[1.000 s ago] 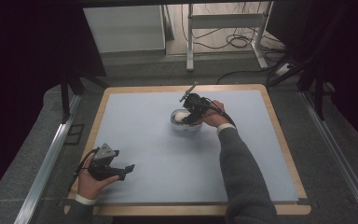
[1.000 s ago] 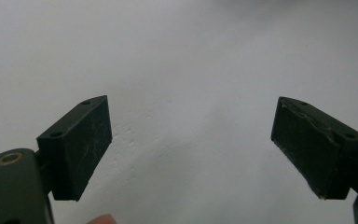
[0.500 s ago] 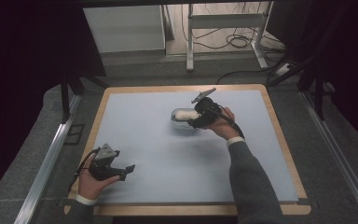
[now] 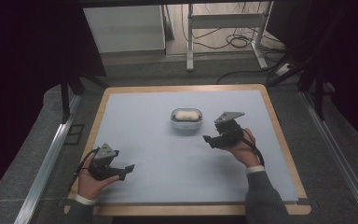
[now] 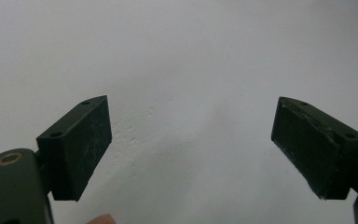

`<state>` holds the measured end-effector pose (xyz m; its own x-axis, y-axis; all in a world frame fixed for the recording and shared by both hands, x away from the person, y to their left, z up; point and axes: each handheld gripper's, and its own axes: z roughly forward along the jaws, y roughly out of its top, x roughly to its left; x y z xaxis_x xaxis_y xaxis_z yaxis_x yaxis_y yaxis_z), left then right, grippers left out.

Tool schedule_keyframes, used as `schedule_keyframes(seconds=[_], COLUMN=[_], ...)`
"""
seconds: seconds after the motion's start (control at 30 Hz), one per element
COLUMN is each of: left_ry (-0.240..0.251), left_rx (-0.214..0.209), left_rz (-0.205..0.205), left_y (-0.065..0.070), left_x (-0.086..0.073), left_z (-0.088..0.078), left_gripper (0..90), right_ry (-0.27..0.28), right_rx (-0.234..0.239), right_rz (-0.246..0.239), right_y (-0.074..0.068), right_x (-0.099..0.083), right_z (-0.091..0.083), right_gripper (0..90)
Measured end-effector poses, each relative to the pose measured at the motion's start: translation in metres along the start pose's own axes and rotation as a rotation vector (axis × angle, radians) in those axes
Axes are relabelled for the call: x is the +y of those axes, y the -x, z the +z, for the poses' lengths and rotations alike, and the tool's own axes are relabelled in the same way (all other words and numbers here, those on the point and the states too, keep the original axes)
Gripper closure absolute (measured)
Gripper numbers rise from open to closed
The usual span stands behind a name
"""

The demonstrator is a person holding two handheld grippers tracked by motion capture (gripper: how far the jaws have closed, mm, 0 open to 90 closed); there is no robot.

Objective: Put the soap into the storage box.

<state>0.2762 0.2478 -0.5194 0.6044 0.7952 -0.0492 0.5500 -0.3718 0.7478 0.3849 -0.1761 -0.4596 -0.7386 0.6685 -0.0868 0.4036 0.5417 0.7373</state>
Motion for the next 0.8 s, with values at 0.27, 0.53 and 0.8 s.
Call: schedule_keyframes(seconds=[0.27,0.53,0.8], left_ry=[-0.001,-0.013,-0.012], left_rx=[0.014,0.018,0.015], left_rz=[-0.008,0.004,0.010], left_y=[-0.002,0.000,0.000], left_x=[0.000,0.000,0.000], left_z=[-0.002,0.002,0.003], left_gripper=[12.7,12.6,12.6], right_ry=[0.040,0.041,0.085], right_rx=[-0.041,-0.070,-0.090], right_rz=[0.057,0.073,0.049], right_y=[0.000,0.004,0.001], right_x=[-0.051,-0.075,-0.075], right_z=[-0.028,-0.041,-0.038], right_gripper=[28.4,28.4,27.7])
